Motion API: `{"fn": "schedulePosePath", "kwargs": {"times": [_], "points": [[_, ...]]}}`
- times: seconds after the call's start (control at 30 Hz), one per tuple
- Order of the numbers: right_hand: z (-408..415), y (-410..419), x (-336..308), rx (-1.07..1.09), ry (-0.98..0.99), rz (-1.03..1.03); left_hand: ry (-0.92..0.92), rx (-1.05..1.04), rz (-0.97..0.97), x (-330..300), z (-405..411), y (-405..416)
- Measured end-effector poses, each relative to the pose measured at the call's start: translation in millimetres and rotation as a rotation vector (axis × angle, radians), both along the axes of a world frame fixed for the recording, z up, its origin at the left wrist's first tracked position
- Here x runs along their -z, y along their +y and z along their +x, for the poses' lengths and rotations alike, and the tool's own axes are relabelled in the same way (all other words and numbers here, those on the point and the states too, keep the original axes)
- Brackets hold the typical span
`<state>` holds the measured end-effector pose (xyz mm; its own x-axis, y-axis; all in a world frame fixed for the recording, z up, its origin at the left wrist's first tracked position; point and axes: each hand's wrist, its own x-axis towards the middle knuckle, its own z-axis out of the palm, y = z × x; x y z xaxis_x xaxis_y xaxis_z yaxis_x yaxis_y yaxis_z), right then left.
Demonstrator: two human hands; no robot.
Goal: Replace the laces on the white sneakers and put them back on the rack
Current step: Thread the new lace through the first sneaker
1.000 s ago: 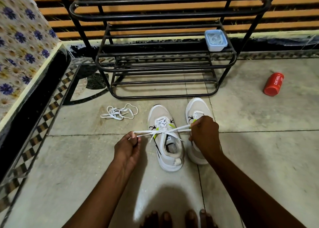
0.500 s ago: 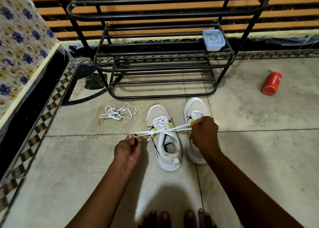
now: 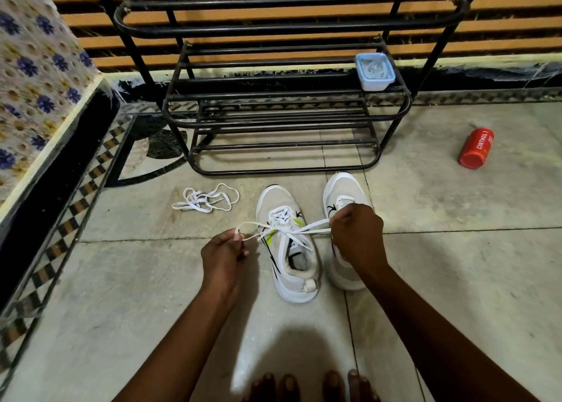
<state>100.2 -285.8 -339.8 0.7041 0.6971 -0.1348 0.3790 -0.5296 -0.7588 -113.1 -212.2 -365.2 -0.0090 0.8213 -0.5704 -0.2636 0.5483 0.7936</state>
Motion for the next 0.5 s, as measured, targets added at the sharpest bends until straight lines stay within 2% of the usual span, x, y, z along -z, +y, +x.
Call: {"fn": "schedulePosePath", "kwargs": {"times": [0.13, 0.2, 0.27, 0.5], "points": [[-11, -4, 1, -0.299, -0.229, 0.031, 0.221, 0.342, 0.231, 4, 7, -21], [-21, -3, 3, -0.455, -0.199, 0.012, 0.403, 0.478, 0.363, 13, 11, -27], [-25, 0, 8, -0.528, -0.154, -0.054, 0.53, 0.527, 0.454, 18, 11, -28], [-27, 9, 17, -0.543, -0.172, -0.103, 0.541, 0.564, 0.454, 12, 10, -11]]}}
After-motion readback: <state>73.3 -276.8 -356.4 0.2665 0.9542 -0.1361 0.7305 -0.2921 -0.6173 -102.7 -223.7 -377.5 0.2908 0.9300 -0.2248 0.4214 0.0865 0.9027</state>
